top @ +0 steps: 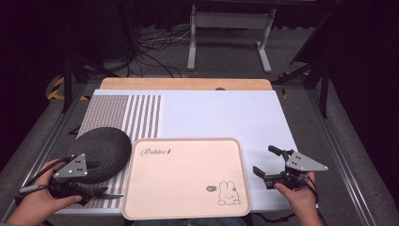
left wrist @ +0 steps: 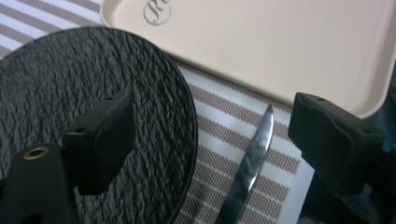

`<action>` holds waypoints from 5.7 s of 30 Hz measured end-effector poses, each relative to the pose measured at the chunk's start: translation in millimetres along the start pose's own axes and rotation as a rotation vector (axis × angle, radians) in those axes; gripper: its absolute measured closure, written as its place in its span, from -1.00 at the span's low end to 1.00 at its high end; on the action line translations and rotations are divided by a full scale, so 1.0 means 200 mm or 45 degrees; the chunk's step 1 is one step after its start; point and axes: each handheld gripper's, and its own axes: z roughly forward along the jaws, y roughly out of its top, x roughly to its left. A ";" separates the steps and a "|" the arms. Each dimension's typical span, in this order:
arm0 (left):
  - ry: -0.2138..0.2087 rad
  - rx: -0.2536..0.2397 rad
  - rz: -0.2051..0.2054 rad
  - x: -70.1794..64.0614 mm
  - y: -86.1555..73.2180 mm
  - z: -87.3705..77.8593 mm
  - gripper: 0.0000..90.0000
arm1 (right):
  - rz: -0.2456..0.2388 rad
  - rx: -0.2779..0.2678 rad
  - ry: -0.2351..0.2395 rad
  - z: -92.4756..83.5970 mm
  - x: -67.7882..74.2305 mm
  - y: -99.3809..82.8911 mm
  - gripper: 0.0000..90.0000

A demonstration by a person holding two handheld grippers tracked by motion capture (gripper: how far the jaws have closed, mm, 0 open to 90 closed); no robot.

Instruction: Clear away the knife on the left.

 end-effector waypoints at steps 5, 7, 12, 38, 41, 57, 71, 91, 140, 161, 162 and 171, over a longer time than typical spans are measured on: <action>-0.006 0.086 0.021 0.02 0.01 0.01 -0.57 | -0.006 0.005 0.005 0.00 0.00 0.00 -0.90; -0.028 0.142 0.050 0.02 0.02 0.02 -0.55 | -0.011 0.003 0.008 0.00 0.00 0.01 -0.89; -0.047 0.248 0.082 0.03 0.03 0.02 -0.53 | -0.008 0.003 0.014 0.00 0.00 0.01 -0.89; -0.170 0.647 0.293 0.03 0.00 0.02 -0.09 | -0.053 0.002 0.028 0.00 0.02 0.02 -0.87; -0.176 0.704 0.309 0.03 -0.02 0.04 -0.03 | -0.065 -0.006 0.028 0.00 0.03 0.02 -0.87; -0.190 0.924 0.427 0.04 -0.05 0.12 0.59 | -0.040 -0.019 0.046 -0.04 0.05 0.02 -0.86; -0.183 0.946 0.505 0.03 -0.05 0.14 0.71 | -0.043 -0.012 0.068 -0.04 0.05 0.01 -0.86; -0.171 0.961 0.437 0.04 -0.03 0.10 0.73 | -0.027 0.012 0.055 -0.04 0.04 -0.01 -0.85; -0.229 0.429 -0.277 -0.01 0.44 0.00 0.73 | -0.011 0.048 0.049 -0.04 0.01 -0.02 -0.85; -0.344 0.374 -0.401 -0.10 0.63 0.27 0.73 | 0.008 0.082 0.047 -0.06 0.00 -0.04 -0.86; -0.344 0.374 -0.401 -0.10 0.63 0.27 0.73 | 0.012 0.083 0.048 -0.06 -0.01 -0.04 -0.86; -0.334 0.407 -0.573 -0.11 0.64 0.36 0.73 | 0.024 0.094 0.050 -0.06 -0.01 -0.05 -0.86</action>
